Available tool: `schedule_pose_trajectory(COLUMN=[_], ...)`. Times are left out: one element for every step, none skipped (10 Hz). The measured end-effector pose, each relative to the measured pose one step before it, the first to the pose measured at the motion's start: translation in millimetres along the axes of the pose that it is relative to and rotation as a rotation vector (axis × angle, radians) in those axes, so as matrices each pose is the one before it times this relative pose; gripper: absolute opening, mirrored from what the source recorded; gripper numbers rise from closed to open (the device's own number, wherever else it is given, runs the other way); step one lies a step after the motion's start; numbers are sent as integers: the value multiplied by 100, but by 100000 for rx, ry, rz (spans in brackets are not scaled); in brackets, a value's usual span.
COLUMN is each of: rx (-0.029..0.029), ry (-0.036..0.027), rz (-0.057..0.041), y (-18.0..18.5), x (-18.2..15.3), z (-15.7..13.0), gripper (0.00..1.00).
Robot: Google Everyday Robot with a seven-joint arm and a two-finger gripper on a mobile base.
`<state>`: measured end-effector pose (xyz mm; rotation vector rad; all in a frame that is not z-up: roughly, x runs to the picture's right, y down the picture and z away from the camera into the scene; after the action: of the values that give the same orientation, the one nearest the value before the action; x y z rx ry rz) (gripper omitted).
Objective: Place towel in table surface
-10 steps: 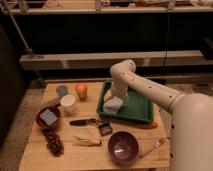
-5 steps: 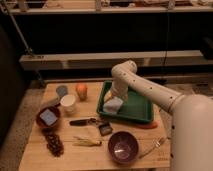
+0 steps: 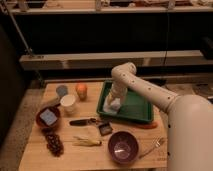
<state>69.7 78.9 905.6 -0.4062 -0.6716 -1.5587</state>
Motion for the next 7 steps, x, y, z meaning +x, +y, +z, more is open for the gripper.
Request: schedule_pose_trajectory(rx=[125, 409, 314, 143, 160, 210, 231], ry=[-263, -321, -183, -424, -793, -903, -835], rz=[-313, -1072, -775, -609, -920, -873, -689], y=[-95, -384, -213, -87, -143, -287, -277], x=[84, 353, 277, 141, 260, 185, 118], z=[152, 325, 201, 119, 238, 292, 381], gripper=[56, 56, 56, 56, 56, 56, 56])
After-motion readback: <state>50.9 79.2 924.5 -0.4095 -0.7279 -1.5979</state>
